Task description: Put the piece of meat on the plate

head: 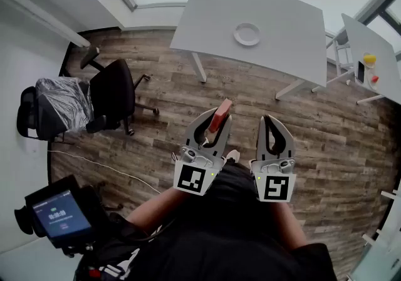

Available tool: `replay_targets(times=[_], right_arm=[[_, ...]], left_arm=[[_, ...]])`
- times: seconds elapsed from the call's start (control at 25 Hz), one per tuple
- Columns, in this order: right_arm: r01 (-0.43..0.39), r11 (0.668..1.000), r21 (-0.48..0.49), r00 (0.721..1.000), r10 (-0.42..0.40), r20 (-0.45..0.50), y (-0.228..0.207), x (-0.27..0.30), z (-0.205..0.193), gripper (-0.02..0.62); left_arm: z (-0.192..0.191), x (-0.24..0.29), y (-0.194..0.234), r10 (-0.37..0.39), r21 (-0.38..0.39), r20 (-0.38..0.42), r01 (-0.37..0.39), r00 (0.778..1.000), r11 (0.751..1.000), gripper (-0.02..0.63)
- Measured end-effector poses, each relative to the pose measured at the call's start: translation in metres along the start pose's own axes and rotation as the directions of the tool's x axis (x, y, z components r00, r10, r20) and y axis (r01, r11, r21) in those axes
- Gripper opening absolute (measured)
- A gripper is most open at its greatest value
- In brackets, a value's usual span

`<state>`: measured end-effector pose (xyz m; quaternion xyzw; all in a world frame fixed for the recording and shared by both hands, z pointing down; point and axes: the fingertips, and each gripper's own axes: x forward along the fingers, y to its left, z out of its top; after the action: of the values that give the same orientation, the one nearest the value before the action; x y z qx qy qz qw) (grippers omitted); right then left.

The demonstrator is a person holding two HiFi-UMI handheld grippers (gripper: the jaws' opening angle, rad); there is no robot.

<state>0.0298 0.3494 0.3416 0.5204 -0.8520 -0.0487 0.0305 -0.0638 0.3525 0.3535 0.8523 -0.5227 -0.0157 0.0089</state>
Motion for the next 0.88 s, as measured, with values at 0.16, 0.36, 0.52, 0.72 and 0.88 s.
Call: replay_targets(times=[0.16,0.36,0.52,0.72,0.88], right_arm=[[0.02,1.0,-0.002,0.999,-0.02,0.041,-0.007,0.0,0.009,0.003],[0.017,1.0,0.02,0.997,-0.018,0.072,-0.004,-0.002,0.017,0.004],[0.032,0.999,0.035,0.998,-0.034,0.047,-0.008,-0.006,0.002,0.005],[0.051,0.999,0.005,0.997,-0.051,0.06,-0.026,-0.021,-0.001,0.005],[0.076,0.997,0.025,0.996,-0.077,0.052,-0.056,-0.028,-0.01,0.005]], left_arm=[[-0.001,0.0,0.006,0.03,-0.008,0.004,-0.03,1.0,1.0,0.095],[0.001,-0.004,0.022,0.068,-0.007,0.007,-0.068,0.998,0.998,0.095],[-0.006,-0.003,0.026,0.057,0.003,-0.022,-0.057,0.998,0.998,0.095],[-0.003,0.005,0.016,0.074,0.004,-0.011,-0.074,0.997,0.997,0.095],[-0.005,0.028,-0.007,0.049,0.009,-0.01,-0.049,0.999,0.999,0.095]])
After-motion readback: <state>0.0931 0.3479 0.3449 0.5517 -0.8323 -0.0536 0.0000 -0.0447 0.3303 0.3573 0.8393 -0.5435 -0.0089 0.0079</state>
